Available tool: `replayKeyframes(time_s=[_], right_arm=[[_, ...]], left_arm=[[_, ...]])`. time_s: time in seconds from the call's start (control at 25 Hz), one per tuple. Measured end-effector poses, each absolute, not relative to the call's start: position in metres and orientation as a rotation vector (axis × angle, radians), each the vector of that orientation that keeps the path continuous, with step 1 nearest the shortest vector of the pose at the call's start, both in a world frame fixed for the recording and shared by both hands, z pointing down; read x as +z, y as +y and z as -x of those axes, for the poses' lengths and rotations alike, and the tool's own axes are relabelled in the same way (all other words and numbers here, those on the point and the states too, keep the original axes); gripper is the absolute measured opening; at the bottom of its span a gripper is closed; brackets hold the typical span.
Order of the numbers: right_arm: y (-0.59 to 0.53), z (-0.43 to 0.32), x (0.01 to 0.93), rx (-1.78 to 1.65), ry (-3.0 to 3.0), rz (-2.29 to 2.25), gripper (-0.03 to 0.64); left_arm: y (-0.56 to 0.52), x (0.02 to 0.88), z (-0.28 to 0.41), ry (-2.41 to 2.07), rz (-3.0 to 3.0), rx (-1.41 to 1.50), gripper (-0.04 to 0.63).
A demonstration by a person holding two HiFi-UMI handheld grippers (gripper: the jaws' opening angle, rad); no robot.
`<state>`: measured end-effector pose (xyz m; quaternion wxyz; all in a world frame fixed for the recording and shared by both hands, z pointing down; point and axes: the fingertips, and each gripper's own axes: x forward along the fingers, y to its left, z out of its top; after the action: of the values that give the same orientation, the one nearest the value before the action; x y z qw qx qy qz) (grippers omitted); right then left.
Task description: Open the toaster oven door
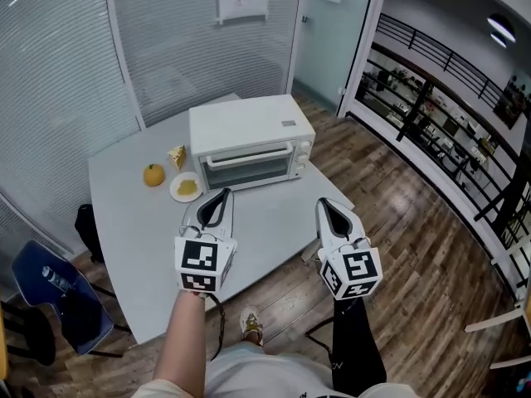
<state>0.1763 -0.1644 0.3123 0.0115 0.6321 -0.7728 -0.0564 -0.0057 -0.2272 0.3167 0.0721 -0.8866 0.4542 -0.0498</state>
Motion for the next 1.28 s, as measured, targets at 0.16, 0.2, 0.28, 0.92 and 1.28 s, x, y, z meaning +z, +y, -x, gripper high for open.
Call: replayKeyframes(time_s=[0.16, 0.2, 0.28, 0.92, 1.28], right_arm=[[-0.211, -0.178, 0.309, -0.177, -2.410, -1.962, 0.003], [-0.222, -0.178, 0.309, -0.178, -2.411, -1.961, 0.003], [-0.244, -0.177, 0.308, -0.181, -2.414, -1.956, 0.003], [-0.351, -0.154, 0.328, -0.140, -2.448, -1.844, 0.003], [-0.406, -0.138, 0.359, -0.023, -2.490, -1.675, 0.003]], left_arm=[[-0.272, 0.316, 0.000, 1.363, 2.668, -0.149, 0.057], [-0.283, 0.317, 0.000, 1.363, 2.669, -0.150, 0.057], [-0.304, 0.317, 0.000, 1.365, 2.668, -0.155, 0.057], [-0.396, 0.347, 0.005, 1.401, 2.716, -0.229, 0.057], [-0.426, 0.376, 0.008, 1.505, 2.730, -0.301, 0.057]])
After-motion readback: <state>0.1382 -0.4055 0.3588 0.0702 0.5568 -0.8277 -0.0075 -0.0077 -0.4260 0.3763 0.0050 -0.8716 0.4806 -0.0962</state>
